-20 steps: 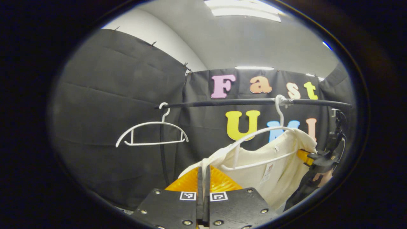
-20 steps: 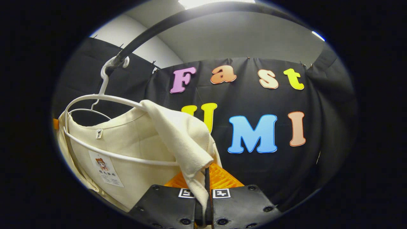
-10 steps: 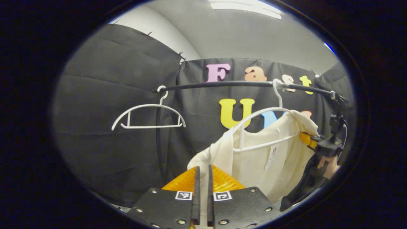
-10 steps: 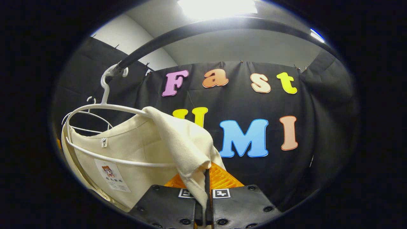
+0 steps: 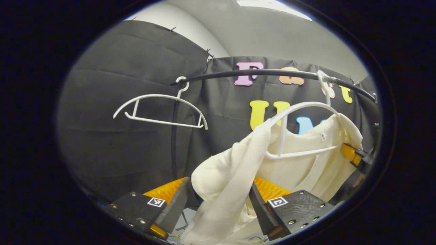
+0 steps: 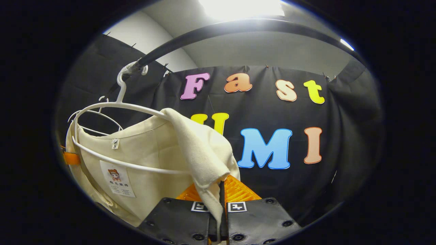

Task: Grasp the clothes on the hanger with both hands and then place them into the laundry hamper below.

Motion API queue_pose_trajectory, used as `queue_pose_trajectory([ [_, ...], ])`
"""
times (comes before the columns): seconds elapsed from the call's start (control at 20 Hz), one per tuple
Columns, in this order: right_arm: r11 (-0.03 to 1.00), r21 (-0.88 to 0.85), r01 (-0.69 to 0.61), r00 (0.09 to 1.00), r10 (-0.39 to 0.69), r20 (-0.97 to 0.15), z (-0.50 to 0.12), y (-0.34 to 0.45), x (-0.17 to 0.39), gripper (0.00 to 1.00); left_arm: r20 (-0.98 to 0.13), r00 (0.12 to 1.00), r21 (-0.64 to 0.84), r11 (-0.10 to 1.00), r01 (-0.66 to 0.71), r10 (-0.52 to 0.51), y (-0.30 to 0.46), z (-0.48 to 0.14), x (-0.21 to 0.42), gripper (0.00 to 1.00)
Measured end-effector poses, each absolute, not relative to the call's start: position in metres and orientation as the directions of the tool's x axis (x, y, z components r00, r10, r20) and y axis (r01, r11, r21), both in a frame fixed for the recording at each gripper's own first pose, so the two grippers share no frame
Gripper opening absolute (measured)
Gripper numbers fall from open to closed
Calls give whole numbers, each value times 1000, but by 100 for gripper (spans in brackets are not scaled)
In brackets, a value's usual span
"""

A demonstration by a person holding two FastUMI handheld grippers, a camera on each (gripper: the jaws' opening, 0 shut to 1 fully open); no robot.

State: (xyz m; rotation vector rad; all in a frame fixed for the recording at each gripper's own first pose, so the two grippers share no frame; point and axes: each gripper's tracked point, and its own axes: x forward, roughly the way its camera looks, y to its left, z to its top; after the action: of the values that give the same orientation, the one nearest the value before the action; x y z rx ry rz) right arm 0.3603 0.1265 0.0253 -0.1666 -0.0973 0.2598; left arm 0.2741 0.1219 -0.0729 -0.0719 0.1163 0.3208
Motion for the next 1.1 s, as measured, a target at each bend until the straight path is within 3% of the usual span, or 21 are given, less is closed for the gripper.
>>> queue_pose_trajectory([
  [0.1,951,-185,-247,961,265,79,27,128,360,7,-141,949,-46,955,-292,283,123,-77,290,90],
  [0.2,950,-195,-243,961,263,84,27,128,361,7,-157,953,-23,964,-264,258,120,-80,297,65],
  [0.3,950,-204,-237,962,260,90,27,128,363,7,-124,951,19,959,-284,284,120,-66,290,24],
  [0.45,955,-209,-211,967,236,100,26,120,367,7,-129,962,80,969,-233,241,113,-59,283,11],
  [0.6,960,-214,-182,969,212,127,33,113,375,7,-155,973,53,985,-163,169,109,-46,263,10],
  [0.75,954,-250,-166,967,208,149,38,115,386,7,-166,986,35,999,-23,28,101,-37,249,10],
  [0.95,929,-324,-178,955,242,170,43,125,391,7,-170,985,-13,1000,20,-22,122,-26,250,10],
  [1.1,937,-316,-148,954,220,203,52,118,398,7,-139,990,-52,999,-9,2,144,-10,252,10],
])
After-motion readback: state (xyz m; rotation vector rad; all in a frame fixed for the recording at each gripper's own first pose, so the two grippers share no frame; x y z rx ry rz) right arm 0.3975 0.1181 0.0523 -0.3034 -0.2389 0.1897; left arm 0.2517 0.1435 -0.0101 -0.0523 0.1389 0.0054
